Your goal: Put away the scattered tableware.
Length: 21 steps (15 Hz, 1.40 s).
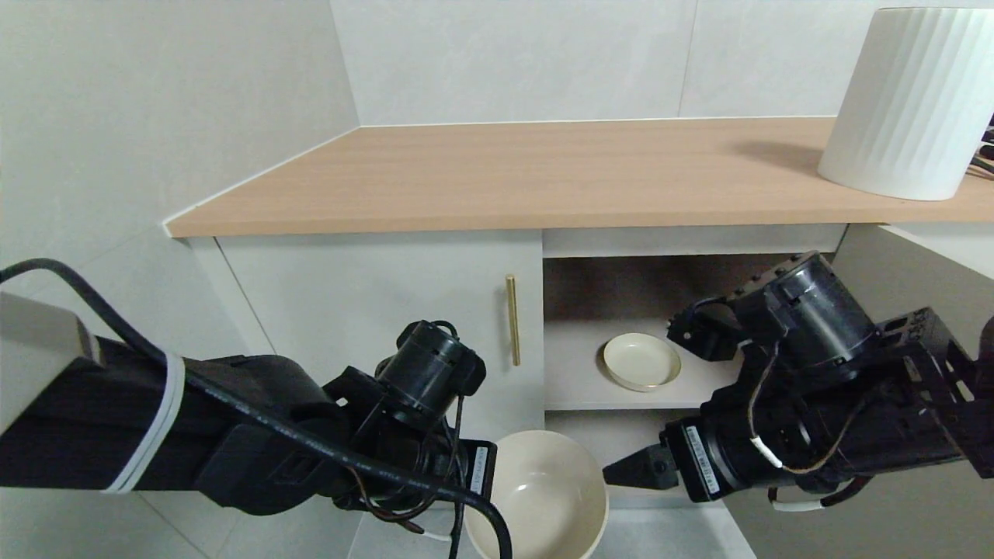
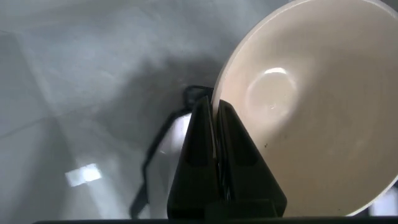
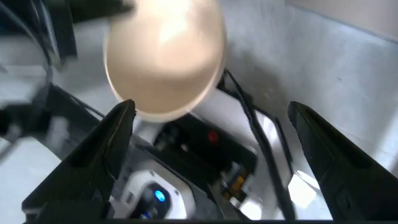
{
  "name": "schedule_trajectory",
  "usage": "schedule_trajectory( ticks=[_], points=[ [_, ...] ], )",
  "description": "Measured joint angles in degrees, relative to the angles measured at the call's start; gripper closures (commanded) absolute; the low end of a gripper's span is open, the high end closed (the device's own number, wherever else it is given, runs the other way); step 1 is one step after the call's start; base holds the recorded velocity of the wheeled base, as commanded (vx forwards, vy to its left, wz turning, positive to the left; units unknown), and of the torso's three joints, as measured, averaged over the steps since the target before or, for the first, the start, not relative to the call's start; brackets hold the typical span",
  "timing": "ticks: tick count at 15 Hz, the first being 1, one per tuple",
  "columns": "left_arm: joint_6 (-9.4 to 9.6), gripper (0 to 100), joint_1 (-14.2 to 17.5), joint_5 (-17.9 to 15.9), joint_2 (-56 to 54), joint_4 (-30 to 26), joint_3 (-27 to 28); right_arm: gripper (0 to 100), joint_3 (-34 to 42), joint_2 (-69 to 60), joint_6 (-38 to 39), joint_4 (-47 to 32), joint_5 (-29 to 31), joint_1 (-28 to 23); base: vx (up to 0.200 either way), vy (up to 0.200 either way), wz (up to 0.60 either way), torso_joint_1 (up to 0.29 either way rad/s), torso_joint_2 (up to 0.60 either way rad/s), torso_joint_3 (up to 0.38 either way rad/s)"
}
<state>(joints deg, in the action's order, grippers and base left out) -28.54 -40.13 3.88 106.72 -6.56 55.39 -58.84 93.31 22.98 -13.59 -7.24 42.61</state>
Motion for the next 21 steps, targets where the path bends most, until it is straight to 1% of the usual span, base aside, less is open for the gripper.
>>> schedule_trajectory(
  ticks=[1, 3, 5, 8, 11, 12, 21],
  points=[
    [-0.01, 100, -0.6, 1.2, 0.0, 0.0, -0.1, 0, 0.1, 0.9, -0.5, -0.4, 2.2, 1.2, 0.0, 0.0, 0.0, 0.0, 0.0, 0.0],
    [-0.06, 100, -1.5, 1.6, -0.1, 0.0, -0.2, 0, 0.2, 3.4, -0.8, -0.5, 7.4, 2.9, 0.0, 0.0, 0.0, 0.0, 0.0, 0.0],
    [-0.15, 100, -2.0, 1.6, -0.6, -0.1, -0.2, 0, 0.0, 6.9, -0.4, -0.3, 10.6, 4.1, 0.0, 0.0, 0.0, 0.0, 0.0, 0.0],
    [-0.23, 100, -3.3, 1.7, -1.5, -0.2, -0.4, 0, -0.4, 9.8, -0.1, 0.1, 10.8, 4.7, 0.0, 0.0, 0.0, 0.0, 0.0, 0.0],
    [-0.26, 100, -4.0, 1.7, -2.3, -0.2, -0.7, 0, -0.5, 10.8, 0.0, 2.2, 10.8, 4.8, 0.0, 0.0, 0.0, 0.0, 0.0, 0.0],
    [-0.26, 100, -4.1, 1.7, -2.4, -0.2, -0.7, 100, -0.3, 11.0, 0.2, 2.3, 10.8, 4.8, 0.0, 0.0, 0.0, 0.0, 0.0, 0.0],
    [-0.3, 100, -4.2, 1.6, -2.4, -0.2, -0.7, 100, 0.0, 11.4, 0.6, 2.6, 10.7, 4.8, 0.0, 0.0, 0.0, 0.0, 0.0, 0.0]
  ],
)
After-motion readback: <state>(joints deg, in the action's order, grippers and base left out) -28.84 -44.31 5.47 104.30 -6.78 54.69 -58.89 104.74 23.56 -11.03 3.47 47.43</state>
